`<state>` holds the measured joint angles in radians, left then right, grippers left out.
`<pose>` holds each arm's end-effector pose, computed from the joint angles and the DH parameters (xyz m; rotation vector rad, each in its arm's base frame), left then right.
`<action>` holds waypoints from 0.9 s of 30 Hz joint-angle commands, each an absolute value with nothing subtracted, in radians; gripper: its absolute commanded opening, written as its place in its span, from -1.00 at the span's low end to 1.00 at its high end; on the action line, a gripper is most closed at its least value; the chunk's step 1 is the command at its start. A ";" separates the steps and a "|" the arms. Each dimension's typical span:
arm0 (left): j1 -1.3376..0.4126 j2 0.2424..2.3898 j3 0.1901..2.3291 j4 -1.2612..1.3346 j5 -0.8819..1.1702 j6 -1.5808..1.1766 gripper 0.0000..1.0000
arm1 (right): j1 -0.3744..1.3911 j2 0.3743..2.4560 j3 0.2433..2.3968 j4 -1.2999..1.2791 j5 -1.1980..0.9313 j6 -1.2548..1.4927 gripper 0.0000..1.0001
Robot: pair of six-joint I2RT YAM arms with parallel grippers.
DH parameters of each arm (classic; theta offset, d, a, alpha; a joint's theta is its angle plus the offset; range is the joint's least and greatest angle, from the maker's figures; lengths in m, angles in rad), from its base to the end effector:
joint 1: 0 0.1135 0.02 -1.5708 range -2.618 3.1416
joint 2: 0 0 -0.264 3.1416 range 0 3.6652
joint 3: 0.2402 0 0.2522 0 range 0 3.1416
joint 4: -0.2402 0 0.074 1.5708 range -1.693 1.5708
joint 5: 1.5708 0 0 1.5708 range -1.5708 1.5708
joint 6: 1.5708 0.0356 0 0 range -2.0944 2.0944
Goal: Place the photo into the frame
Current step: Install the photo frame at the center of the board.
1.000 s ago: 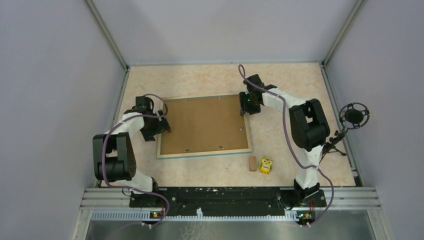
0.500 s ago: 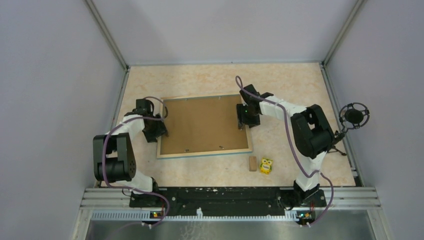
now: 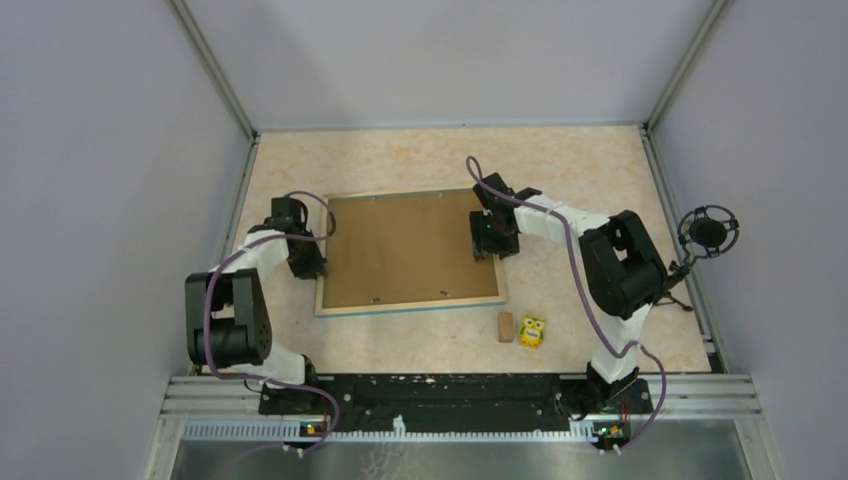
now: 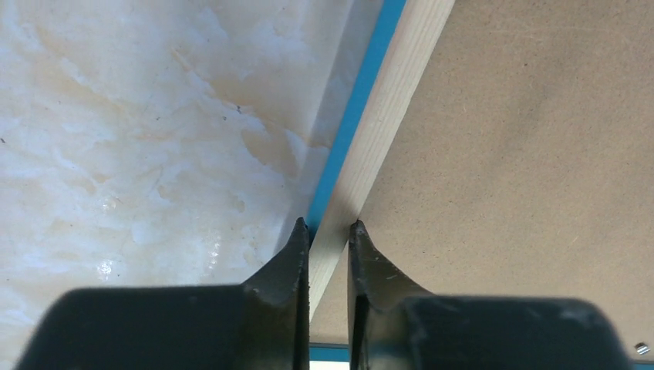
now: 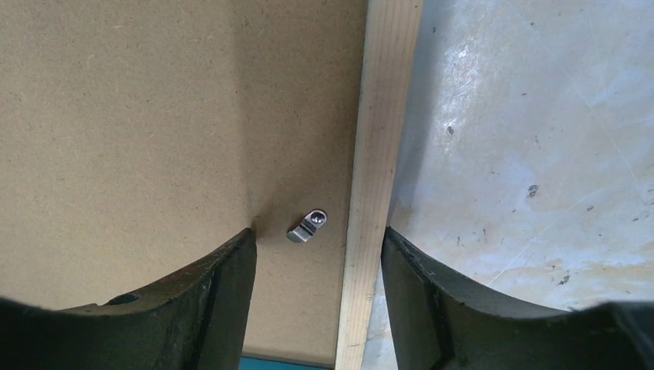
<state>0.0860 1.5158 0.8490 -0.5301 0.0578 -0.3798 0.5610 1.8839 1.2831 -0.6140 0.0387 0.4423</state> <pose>0.2743 0.0216 0.1708 -0.6259 2.7045 -0.1563 0.3187 0.1986 0.1730 -0.1566 2.8002 0.1950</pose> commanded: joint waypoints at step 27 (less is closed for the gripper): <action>0.083 1.491 0.825 -0.508 0.051 -0.388 -1.00 | 0.521 1.918 1.416 -0.658 0.116 0.548 0.08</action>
